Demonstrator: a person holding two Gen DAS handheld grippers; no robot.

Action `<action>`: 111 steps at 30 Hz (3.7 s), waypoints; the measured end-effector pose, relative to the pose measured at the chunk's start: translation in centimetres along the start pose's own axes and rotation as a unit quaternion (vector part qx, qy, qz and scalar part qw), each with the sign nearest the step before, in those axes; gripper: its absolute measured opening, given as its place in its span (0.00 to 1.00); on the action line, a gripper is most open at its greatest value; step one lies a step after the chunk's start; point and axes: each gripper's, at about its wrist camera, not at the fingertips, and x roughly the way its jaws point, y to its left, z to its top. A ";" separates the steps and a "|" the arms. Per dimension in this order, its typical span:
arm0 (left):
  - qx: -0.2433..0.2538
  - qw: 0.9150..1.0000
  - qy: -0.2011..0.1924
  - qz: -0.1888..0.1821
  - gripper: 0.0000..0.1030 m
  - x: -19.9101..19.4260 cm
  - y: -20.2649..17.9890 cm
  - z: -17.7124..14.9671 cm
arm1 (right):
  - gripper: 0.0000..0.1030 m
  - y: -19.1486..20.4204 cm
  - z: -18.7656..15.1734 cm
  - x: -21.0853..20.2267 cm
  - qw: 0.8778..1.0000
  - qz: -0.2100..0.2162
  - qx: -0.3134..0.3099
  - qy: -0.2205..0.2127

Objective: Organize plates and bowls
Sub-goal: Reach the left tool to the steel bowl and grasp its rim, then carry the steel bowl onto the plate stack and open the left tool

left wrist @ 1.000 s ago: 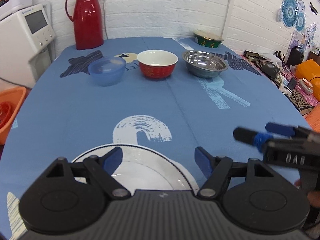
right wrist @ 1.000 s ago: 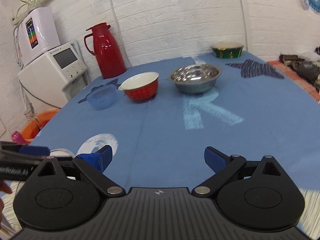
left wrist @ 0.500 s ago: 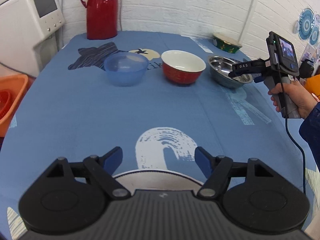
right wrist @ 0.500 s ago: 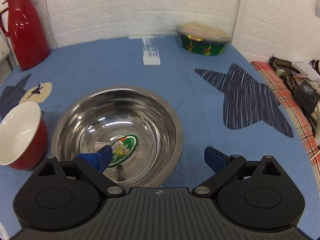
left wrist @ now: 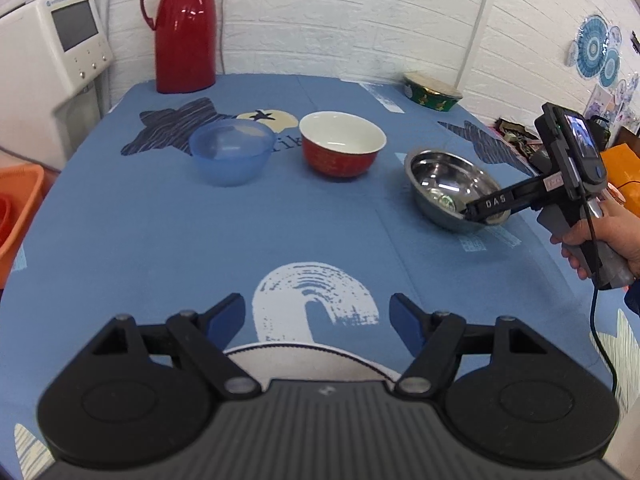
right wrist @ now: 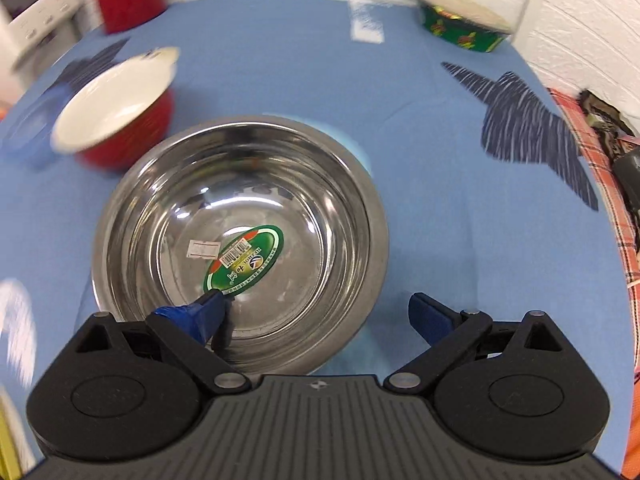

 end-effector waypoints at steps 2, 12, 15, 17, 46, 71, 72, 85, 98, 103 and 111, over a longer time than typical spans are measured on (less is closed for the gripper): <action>0.007 1.000 -0.001 -0.006 0.70 -0.3 -0.8 0.0 | 0.83 0.6 -1.9 -1.6 1.000 0.003 -0.005 -0.017; 0.002 0.997 0.027 -0.074 0.70 5.3 -5.6 6.6 | 0.84 0.3 -3.7 -6.3 0.989 -0.017 0.020 -0.143; 0.006 0.996 0.045 -0.073 0.70 8.6 -7.1 8.2 | 0.84 0.0 -3.6 -5.4 0.989 -0.011 0.024 -0.144; -0.004 0.996 0.069 -0.065 0.70 11.3 -7.7 8.9 | 0.84 -0.1 -3.6 -4.7 0.990 -0.001 0.025 -0.138; 0.034 0.991 0.122 -0.036 0.18 14.6 -10.2 6.8 | 0.73 3.1 -6.8 -4.8 0.987 0.053 -0.026 -0.152; 0.095 0.987 0.108 -0.073 0.20 4.3 -11.7 -3.1 | 0.77 7.0 -18.4 -9.5 0.984 0.085 0.051 -0.145; 0.093 0.987 0.110 -0.071 0.20 4.5 -11.6 -3.2 | 0.77 7.0 -18.4 -9.3 0.985 0.085 0.052 -0.142; 0.096 0.986 0.113 -0.078 0.26 6.2 -12.1 -3.6 | 0.77 6.4 -18.7 -8.7 0.985 0.080 0.051 -0.141; 0.065 0.990 0.081 -0.092 0.71 4.6 -10.3 -1.7 | 0.76 4.2 -19.3 -10.7 0.980 0.066 0.086 -0.166; 0.036 0.995 0.041 -0.078 0.73 2.1 -7.7 0.2 | 0.76 1.8 -19.5 -12.9 0.969 0.067 0.132 -0.198; -0.029 0.998 0.039 -0.038 0.75 2.1 -2.3 1.8 | 0.76 2.5 -15.0 -12.2 0.971 0.086 0.102 -0.196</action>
